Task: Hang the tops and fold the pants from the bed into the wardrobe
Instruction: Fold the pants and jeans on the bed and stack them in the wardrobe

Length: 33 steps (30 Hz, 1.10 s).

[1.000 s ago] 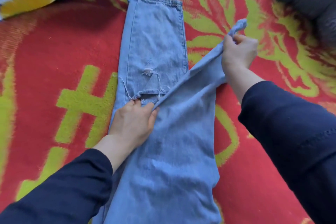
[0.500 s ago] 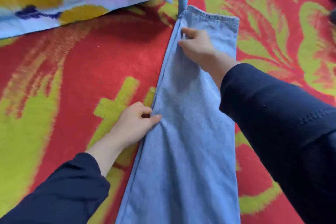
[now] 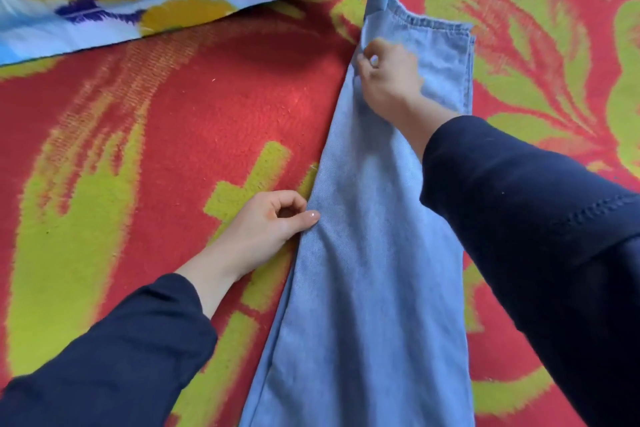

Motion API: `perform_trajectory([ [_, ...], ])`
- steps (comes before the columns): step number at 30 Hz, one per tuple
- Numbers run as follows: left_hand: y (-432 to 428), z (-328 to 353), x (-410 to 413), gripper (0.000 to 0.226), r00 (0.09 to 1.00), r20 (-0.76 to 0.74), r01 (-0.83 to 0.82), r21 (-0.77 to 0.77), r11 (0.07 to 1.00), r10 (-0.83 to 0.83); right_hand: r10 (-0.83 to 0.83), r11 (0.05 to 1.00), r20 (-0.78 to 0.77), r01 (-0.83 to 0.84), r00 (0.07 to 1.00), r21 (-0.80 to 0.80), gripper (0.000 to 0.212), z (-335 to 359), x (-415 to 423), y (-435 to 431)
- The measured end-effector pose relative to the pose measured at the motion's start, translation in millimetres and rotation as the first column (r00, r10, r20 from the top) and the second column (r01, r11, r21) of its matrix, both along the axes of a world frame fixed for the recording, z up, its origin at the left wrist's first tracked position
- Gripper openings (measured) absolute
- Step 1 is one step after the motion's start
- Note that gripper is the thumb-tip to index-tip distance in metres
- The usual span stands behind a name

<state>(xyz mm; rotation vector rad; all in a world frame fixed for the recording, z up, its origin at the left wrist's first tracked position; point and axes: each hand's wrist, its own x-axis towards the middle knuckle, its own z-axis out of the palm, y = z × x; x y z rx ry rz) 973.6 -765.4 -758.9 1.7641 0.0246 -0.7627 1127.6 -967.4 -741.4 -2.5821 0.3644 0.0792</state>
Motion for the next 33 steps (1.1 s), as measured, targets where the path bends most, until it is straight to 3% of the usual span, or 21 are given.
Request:
perform_trajectory([
  [2,-1,-2,-1,0.024,0.999,0.036,-0.005,0.021,1.0,0.004,0.033,0.997,-0.074,-0.038,0.997,-0.073,0.034,-2,-13,3],
  [5,-2,-2,-1,0.02,0.997,0.077,-0.02,0.069,0.997,0.014,0.136,0.978,-0.048,-0.142,0.99,-0.153,0.051,-2,-59,5],
  [8,-7,4,-7,0.032,0.998,0.038,-0.043,0.027,0.999,0.042,0.196,0.935,-0.16,-0.234,0.967,-0.268,0.059,-7,-131,-11],
  [12,-14,15,-41,0.019,0.988,0.067,0.128,0.159,0.979,-0.14,0.141,0.895,-0.276,-0.241,0.951,-0.376,0.061,-3,-218,-45],
  [14,-6,18,-63,0.02,0.991,0.131,0.008,0.23,0.973,-0.039,0.067,0.905,-0.354,-0.206,0.933,-0.373,0.064,-1,-255,-51],
  [17,9,22,-94,0.046,0.98,0.182,-0.142,0.329,0.934,0.085,-0.05,0.941,-0.4,-0.091,0.915,-0.325,0.066,4,-309,-39],
  [19,16,21,-124,0.061,0.995,0.104,-0.038,0.307,0.951,0.006,-0.021,0.939,-0.379,-0.112,0.925,-0.326,0.066,8,-349,-21],
  [21,23,21,-163,0.052,0.991,0.038,0.103,0.387,0.916,-0.128,0.056,0.929,-0.389,-0.191,0.92,-0.316,0.063,9,-399,-2],
  [23,35,21,-200,0.04,0.978,0.066,0.141,0.497,0.856,-0.2,0.078,0.917,-0.401,-0.224,0.913,-0.33,0.063,7,-451,15],
  [26,54,23,-236,0.039,0.995,0.052,0.055,0.451,0.891,-0.087,0.06,0.899,-0.405,-0.226,0.912,-0.375,0.064,6,-514,34],
  [31,73,36,-281,0.038,0.987,-0.146,0.102,0.268,0.958,-0.065,0.042,0.907,-0.359,-0.186,0.932,-0.378,0.062,10,-580,57],
  [33,78,40,-298,0.03,0.977,-0.193,0.146,0.293,0.945,-0.091,0.011,0.928,-0.378,-0.15,0.926,-0.342,0.064,12,-606,66],
])
